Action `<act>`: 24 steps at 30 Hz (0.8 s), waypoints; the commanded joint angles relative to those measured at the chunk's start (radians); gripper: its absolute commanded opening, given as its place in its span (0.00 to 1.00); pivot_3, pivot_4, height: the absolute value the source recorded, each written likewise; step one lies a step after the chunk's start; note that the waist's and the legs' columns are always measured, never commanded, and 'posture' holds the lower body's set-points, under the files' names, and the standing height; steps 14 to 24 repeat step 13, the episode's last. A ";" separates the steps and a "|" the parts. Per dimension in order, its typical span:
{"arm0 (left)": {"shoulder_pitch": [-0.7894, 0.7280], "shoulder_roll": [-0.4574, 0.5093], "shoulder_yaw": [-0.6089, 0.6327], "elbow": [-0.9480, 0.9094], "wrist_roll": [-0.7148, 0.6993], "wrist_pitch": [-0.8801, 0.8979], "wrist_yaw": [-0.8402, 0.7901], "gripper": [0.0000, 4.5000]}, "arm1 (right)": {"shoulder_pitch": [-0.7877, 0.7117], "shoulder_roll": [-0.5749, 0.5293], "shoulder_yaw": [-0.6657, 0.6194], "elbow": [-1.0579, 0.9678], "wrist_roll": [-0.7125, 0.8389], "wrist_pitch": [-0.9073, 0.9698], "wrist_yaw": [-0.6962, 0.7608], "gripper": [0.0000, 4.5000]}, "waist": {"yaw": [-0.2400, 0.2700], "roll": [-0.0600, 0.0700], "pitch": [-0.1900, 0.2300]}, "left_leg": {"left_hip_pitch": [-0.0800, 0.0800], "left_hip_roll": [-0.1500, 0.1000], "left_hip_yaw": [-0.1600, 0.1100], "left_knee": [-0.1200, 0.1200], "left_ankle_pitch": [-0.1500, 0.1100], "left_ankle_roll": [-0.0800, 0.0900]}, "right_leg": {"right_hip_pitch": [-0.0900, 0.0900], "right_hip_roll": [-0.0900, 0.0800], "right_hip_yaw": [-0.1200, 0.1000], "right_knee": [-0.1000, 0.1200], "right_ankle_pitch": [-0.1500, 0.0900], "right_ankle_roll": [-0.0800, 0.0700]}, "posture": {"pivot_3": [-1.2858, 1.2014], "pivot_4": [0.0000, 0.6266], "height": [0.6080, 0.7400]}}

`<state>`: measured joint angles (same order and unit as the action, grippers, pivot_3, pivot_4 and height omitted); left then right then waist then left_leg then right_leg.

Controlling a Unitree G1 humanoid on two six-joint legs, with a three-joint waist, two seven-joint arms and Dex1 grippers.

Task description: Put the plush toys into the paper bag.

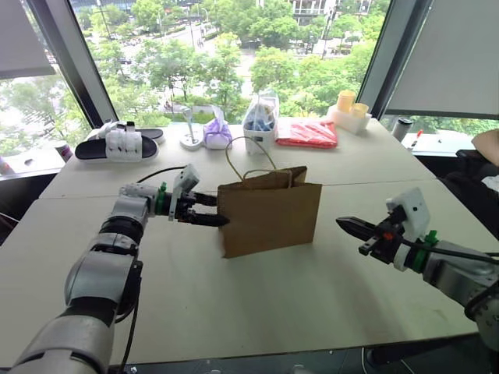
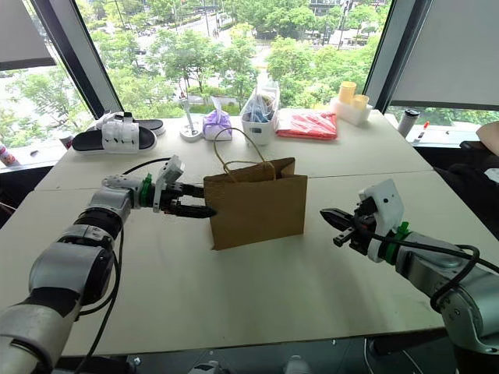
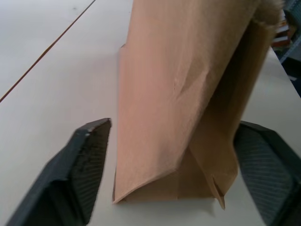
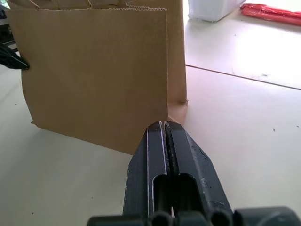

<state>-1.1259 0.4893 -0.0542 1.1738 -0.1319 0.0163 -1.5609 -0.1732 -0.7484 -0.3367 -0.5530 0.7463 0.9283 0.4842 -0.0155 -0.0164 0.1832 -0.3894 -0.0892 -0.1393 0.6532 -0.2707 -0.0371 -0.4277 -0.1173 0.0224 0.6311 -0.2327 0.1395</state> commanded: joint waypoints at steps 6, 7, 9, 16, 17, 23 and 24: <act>0.311 0.151 0.096 -0.589 -0.123 0.263 0.071 0.99 | 0.019 -0.099 0.042 -0.015 -0.059 -0.061 0.103 0.00 | -0.005 0.000 0.000 | 0.000 0.001 0.000 -0.001 0.000 0.000 | -0.002 0.000 0.000 0.001 0.000 0.000 | 0.52 0.24 1.00; 0.363 0.162 0.112 -0.694 -0.154 0.326 0.093 0.99 | 0.019 -0.107 0.044 -0.018 -0.059 -0.064 0.117 0.00 | -0.004 0.000 0.000 | 0.000 0.001 0.000 -0.001 0.000 0.000 | -0.002 0.000 0.000 0.001 0.000 0.000 | 0.52 0.24 1.00; 0.470 0.177 0.148 -0.901 -0.218 0.442 0.151 0.99 | 0.016 -0.119 0.049 -0.019 -0.058 -0.073 0.144 0.00 | 0.003 0.000 0.000 | 0.000 0.002 0.000 0.000 0.000 0.000 | -0.001 -0.001 0.001 0.001 0.000 0.000 | 0.52 0.24 1.00; 0.635 0.178 0.209 -1.221 -0.325 0.611 0.288 0.99 | -0.010 -0.137 0.071 0.000 -0.070 -0.091 0.180 0.00 | 0.005 0.000 0.000 | 0.000 0.003 -0.001 0.001 0.000 0.000 | 0.000 -0.001 0.001 0.000 0.000 0.000 | 0.52 0.24 1.00; 0.635 0.178 0.209 -1.221 -0.325 0.611 0.288 0.99 | -0.010 -0.137 0.071 0.000 -0.070 -0.091 0.180 0.00 | 0.005 0.000 0.000 | 0.000 0.003 -0.001 0.001 0.000 0.000 | 0.000 -0.001 0.001 0.000 0.000 0.000 | 0.52 0.24 1.00; 0.635 0.178 0.209 -1.221 -0.325 0.611 0.288 0.99 | -0.010 -0.137 0.071 0.000 -0.070 -0.091 0.180 0.00 | 0.005 0.000 0.000 | 0.000 0.003 -0.001 0.001 0.000 0.000 | 0.000 -0.001 0.001 0.000 0.000 0.000 | 0.52 0.24 1.00; 0.635 0.178 0.209 -1.221 -0.325 0.611 0.288 0.99 | -0.010 -0.137 0.071 0.000 -0.070 -0.091 0.180 0.00 | 0.005 0.000 0.000 | 0.000 0.003 -0.001 0.001 0.000 0.000 | 0.000 -0.001 0.001 0.000 0.000 0.000 | 0.52 0.24 1.00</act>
